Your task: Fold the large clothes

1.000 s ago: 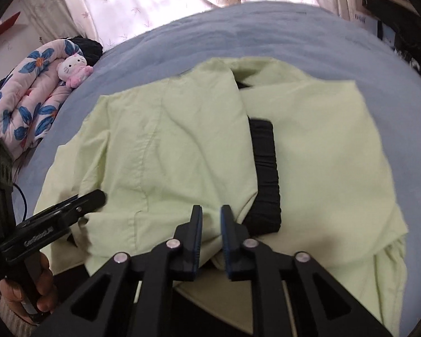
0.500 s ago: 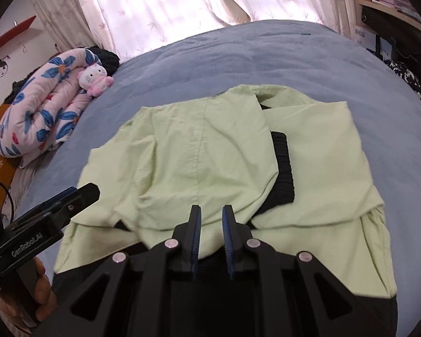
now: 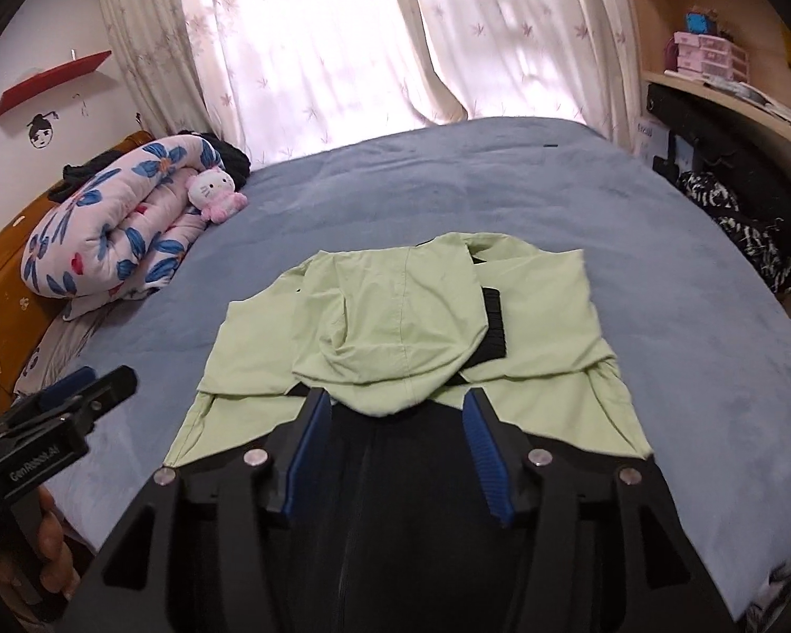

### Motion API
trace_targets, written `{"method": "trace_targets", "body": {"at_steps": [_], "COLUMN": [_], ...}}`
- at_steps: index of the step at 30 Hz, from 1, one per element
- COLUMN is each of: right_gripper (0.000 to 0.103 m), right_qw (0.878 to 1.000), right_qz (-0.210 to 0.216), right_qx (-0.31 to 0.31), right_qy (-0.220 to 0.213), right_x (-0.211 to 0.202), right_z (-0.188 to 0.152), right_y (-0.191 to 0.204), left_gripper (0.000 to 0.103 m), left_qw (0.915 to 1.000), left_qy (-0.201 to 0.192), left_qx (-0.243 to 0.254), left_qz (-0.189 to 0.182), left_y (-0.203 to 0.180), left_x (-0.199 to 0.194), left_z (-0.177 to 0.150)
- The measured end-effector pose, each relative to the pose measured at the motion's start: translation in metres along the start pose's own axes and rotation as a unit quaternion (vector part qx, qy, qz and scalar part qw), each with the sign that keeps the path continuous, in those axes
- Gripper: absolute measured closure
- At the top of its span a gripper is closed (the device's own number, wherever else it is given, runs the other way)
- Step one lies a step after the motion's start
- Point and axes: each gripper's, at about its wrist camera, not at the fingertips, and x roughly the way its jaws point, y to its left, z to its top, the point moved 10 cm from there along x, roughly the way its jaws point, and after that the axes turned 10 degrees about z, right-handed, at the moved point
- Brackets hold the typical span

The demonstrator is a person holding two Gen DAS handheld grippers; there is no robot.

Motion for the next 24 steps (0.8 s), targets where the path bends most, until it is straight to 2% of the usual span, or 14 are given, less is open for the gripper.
{"method": "trace_targets", "body": {"at_steps": [5, 9, 15, 19, 24], "right_gripper": [0.05, 0.05, 0.05, 0.05, 0.05], "right_qw": [1.0, 0.999, 0.997, 0.994, 0.989], "right_qz": [-0.021, -0.037, -0.071, -0.103, -0.14], "right_qx": [0.0, 0.012, 0.025, 0.019, 0.033], "right_qy": [-0.003, 0.003, 0.018, 0.032, 0.043], "right_x": [-0.025, -0.036, -0.047, -0.062, -0.083], "right_z": [-0.027, -0.053, -0.095, -0.121, -0.149], "right_y": [-0.01, -0.03, -0.066, -0.1, -0.15], "left_gripper": [0.025, 0.025, 0.025, 0.025, 0.025], "left_qw": [0.9999, 0.9997, 0.9994, 0.9982, 0.9954], "left_qy": [-0.001, 0.0, 0.027, 0.052, 0.094], "left_qx": [0.007, 0.01, 0.007, 0.02, -0.02], "left_qz": [0.013, 0.021, 0.021, 0.022, 0.005], "left_y": [0.018, 0.031, 0.055, 0.086, 0.13], "left_x": [-0.027, -0.033, -0.019, -0.003, 0.02], "left_z": [-0.029, -0.052, -0.099, -0.14, -0.186]}}
